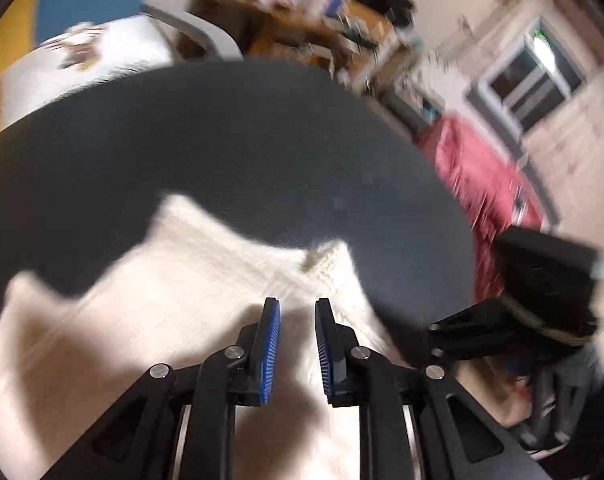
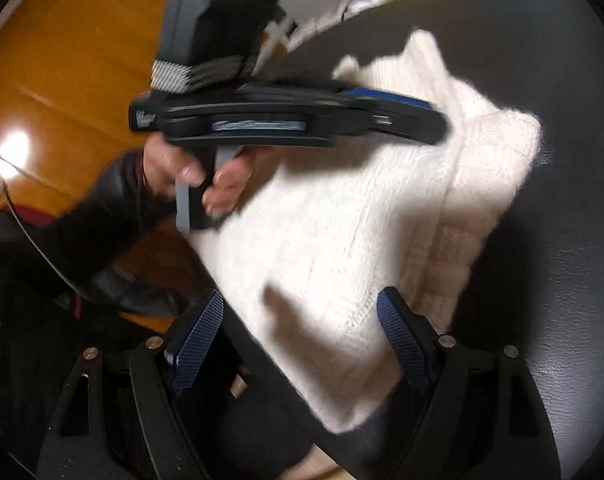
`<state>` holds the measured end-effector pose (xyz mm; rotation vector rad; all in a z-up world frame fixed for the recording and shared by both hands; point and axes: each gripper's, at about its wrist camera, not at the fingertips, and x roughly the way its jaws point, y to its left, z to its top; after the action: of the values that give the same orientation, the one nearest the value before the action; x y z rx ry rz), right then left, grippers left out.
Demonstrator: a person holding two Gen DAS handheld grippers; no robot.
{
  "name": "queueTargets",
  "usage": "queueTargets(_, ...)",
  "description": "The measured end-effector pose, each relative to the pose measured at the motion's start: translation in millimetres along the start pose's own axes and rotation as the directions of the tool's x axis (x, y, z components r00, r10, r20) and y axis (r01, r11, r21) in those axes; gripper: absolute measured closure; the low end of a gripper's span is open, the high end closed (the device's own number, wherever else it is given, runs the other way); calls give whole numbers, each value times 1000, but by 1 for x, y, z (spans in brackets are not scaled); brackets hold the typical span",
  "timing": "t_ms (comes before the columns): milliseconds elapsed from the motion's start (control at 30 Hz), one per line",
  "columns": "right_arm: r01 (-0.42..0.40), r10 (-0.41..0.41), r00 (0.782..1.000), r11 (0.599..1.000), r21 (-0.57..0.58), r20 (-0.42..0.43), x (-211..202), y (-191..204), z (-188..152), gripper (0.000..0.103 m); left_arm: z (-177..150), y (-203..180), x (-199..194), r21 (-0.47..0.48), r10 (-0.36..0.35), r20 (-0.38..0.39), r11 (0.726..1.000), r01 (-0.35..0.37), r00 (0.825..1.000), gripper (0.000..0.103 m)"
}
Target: Fold clothes
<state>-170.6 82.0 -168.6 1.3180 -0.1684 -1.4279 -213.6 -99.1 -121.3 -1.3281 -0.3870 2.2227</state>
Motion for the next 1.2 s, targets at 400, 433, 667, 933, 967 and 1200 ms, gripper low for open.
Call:
queueTargets(400,288,-300,940,953,91,162,28,57,-2,20,-203,135,-261,-433,322,240,880,-196,916,67)
queueTargets(433,311,-324,931,945,100,169,32,61,-2,20,-222,146,-277,-467,350,249,860,-205,903,67)
queueTargets(667,458,-484,851,874,164,206,60,89,-2,20,-291,192,-274,-597,244,270,801,-37,932,61)
queueTargets(933,500,-529,831,846,184,175,63,94,-3,19,-275,238,-236,-671,114,285,732,113,952,52)
queueTargets(967,503,-532,829,844,185,172,62,97,-3,19,-270,241,-233,-671,105,275,733,113,956,52)
queueTargets(1200,530,-552,819,833,160,159,68,99,-1,11,-235,245,-223,-622,111,178,782,25,978,50)
